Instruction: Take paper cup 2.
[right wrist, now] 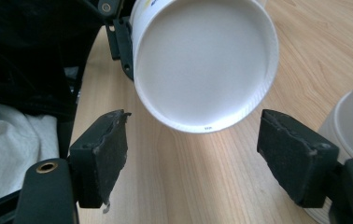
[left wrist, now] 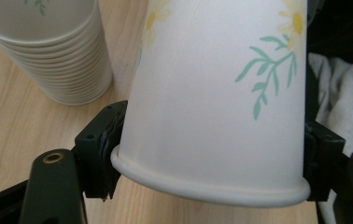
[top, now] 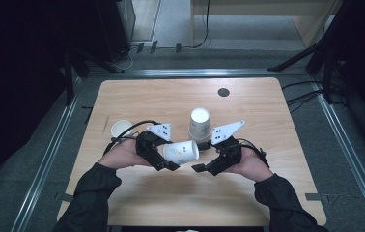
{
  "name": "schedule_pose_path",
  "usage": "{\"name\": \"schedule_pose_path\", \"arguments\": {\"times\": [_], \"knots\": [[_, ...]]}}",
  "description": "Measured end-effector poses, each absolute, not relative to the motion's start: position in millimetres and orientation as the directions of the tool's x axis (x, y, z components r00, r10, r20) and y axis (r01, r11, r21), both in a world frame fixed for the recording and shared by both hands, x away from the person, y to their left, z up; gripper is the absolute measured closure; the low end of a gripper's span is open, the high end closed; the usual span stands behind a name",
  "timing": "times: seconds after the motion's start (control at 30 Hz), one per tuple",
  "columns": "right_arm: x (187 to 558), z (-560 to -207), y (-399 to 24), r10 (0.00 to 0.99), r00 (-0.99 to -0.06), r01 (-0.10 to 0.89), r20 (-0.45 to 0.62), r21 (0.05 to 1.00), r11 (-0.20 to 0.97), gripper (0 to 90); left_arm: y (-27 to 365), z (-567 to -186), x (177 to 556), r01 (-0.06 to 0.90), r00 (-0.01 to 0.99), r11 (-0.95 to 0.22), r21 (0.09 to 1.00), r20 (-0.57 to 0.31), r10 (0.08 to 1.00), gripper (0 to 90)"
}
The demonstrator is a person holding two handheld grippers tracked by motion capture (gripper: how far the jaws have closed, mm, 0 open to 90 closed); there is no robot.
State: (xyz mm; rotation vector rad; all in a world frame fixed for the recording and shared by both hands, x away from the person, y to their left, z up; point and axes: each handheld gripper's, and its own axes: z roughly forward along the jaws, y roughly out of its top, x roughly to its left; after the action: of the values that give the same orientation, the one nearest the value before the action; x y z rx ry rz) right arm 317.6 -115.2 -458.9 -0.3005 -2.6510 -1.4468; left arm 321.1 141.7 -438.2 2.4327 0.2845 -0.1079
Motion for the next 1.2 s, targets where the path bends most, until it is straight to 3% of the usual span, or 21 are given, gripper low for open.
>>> {"name": "schedule_pose_path", "arguments": {"times": [0.13,0.77,1.2], "knots": [[317,-460,-116,0.131,-0.975,0.221,0.178,0.816,0.534,25.2,139,-436,322,0.222,0.975,-0.752,0.621,-0.147,0.167,24.7],[312,-466,-110,0.117,-0.979,0.206,0.169,0.803,0.559,26.7,110,-453,321,0.166,0.983,-0.877,0.451,-0.146,0.111,24.8],[310,-470,-102,0.09,-0.981,0.191,0.172,0.782,0.593,34.3,102,-455,317,0.143,0.987,-0.874,0.464,-0.137,0.089,24.8]]}}
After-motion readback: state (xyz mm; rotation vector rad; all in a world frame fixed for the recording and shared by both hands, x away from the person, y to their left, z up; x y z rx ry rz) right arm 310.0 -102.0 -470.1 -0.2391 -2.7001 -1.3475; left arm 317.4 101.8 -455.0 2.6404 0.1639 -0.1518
